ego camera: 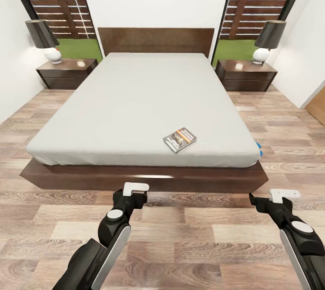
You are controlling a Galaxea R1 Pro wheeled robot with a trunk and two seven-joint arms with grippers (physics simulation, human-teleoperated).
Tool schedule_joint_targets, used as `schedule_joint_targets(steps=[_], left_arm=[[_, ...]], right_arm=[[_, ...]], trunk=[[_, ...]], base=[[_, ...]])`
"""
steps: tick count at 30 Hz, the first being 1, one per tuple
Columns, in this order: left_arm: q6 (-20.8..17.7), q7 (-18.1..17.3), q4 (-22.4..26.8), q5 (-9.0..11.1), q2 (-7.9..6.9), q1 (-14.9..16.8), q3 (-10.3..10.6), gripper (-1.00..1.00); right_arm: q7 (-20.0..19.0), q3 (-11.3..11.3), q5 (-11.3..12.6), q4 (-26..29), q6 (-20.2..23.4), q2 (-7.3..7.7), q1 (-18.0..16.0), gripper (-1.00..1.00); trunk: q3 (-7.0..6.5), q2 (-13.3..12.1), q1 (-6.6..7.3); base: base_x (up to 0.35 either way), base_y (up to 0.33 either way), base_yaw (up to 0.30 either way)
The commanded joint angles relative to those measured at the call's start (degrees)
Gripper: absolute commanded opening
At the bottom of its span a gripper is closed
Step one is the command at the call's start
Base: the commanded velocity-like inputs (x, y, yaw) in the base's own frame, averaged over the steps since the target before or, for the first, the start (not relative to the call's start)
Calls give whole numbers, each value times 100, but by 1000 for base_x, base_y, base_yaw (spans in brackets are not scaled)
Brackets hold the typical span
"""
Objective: In the bedroom, move the book from the bed onto either nightstand, and place the two sandals side by side next to the bed.
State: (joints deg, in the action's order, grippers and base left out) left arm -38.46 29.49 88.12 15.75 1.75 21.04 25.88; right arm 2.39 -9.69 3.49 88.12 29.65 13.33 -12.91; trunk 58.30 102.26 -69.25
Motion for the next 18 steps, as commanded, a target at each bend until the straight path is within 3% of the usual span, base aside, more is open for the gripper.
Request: schedule_joint_targets(steps=[1,18], left_arm=[[-12,57,4,61,0,6,11,100],[-9,57,4,60,1,6,12,100]], right_arm=[[25,2,38,7,30,3,-1,100],[34,2,38,4,32,3,-1,100]], trunk=[[17,44,-22],[261,725,-396]], base=[[0,0,236],[0,0,262]])
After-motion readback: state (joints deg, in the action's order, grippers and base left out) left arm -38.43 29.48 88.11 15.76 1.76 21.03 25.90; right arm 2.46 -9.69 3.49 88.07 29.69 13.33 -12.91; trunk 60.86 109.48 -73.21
